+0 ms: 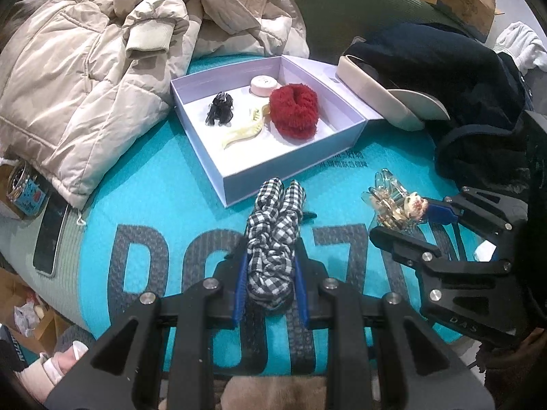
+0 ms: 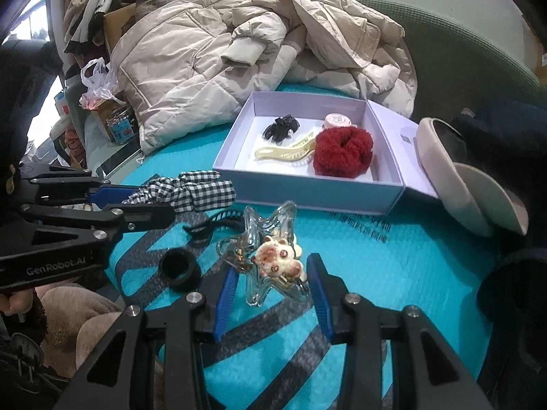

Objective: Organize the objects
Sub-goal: 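Lift the gingham scrunchie and star clip and carry both toward the box, then lower the scrunchie into the box with the left tool while the right tool releases the star clip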

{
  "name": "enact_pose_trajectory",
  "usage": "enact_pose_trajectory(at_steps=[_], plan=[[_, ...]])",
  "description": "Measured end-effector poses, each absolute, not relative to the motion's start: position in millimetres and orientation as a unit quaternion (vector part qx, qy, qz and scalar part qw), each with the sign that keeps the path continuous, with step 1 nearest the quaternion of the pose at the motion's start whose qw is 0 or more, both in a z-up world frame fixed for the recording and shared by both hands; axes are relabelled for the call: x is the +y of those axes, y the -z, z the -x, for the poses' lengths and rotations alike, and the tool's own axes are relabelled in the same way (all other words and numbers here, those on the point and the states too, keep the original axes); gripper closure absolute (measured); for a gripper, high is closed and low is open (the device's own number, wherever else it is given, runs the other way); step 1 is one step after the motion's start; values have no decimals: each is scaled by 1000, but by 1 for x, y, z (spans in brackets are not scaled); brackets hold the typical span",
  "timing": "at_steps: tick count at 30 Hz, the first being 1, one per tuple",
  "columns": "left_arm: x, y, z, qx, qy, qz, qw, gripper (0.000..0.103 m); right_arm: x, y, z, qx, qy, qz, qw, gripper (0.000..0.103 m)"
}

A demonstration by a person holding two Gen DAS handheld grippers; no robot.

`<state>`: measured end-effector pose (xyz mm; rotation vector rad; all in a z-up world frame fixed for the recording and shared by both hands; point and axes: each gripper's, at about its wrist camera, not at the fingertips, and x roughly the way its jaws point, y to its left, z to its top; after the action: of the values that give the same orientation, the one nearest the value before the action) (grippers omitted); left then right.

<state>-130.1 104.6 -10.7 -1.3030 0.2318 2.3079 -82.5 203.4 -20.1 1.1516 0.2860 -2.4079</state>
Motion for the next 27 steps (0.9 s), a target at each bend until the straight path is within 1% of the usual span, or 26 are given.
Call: enact_pose_trajectory(at_steps=[27], plan=[[140,-4,241,88,-858,449,234,81,187,-12,172,122,889,-364,249,62]])
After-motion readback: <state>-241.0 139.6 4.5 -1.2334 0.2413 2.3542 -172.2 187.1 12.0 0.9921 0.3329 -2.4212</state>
